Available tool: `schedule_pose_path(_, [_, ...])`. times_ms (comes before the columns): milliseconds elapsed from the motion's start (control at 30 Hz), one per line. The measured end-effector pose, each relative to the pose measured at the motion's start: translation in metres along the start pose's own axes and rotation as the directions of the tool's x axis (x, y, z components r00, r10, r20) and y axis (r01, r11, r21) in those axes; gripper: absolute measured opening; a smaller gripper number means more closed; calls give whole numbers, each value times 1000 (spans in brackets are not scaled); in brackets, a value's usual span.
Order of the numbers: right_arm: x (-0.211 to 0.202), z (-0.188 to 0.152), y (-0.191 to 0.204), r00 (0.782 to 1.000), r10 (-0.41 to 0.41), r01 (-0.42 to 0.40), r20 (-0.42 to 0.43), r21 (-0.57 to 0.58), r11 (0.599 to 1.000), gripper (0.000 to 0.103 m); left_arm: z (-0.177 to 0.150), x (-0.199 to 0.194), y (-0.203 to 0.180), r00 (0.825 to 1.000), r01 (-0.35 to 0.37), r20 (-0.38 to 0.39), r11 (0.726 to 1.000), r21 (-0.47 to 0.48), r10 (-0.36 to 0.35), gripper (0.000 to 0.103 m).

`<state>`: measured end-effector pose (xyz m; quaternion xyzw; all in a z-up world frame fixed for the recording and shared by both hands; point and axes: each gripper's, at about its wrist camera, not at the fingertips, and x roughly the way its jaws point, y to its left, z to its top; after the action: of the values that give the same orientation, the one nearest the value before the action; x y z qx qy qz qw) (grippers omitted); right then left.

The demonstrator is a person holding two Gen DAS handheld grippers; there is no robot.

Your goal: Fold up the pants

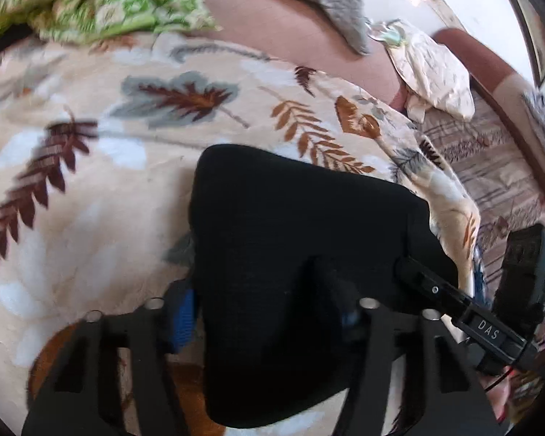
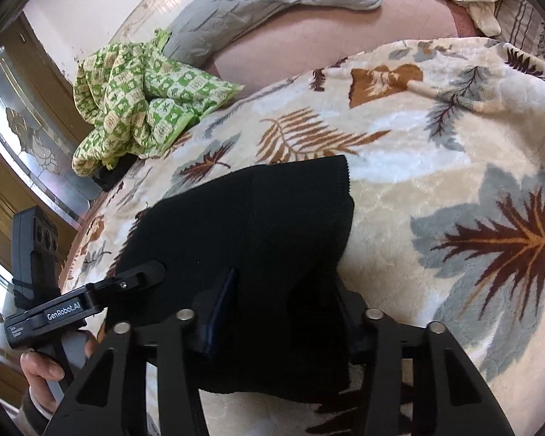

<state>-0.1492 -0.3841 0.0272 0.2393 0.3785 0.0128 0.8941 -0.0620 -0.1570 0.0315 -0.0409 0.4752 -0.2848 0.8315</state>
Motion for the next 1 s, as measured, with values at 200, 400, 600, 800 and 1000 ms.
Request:
schedule_pose_path(200, [-8,5,8,1000,-1,2,23,-7,1000,40,5,-13,-4,999,-18,32,1000,4,17,41])
schedule_pose_path(400, [-9,23,25,998,52,-51,40,-19,999,39,31,-41,-5,994,-53,98,998,46,48,40])
schedule_pose_path(600, [14,45,38,996,83,-82,36,-15,996,39,60,-34,6,988,-128,94,989,72,121,40])
schedule_pose_path(800, [60,54,37,997,68,-67,-29,17,998,39,65,7,41,988,-154,5,988,-9,154,42])
schedule_pose_path(1000, [84,55,27,997,34,-32,-66,28,999,50,64,12,45,978,-210,-4,978,-10,210,72])
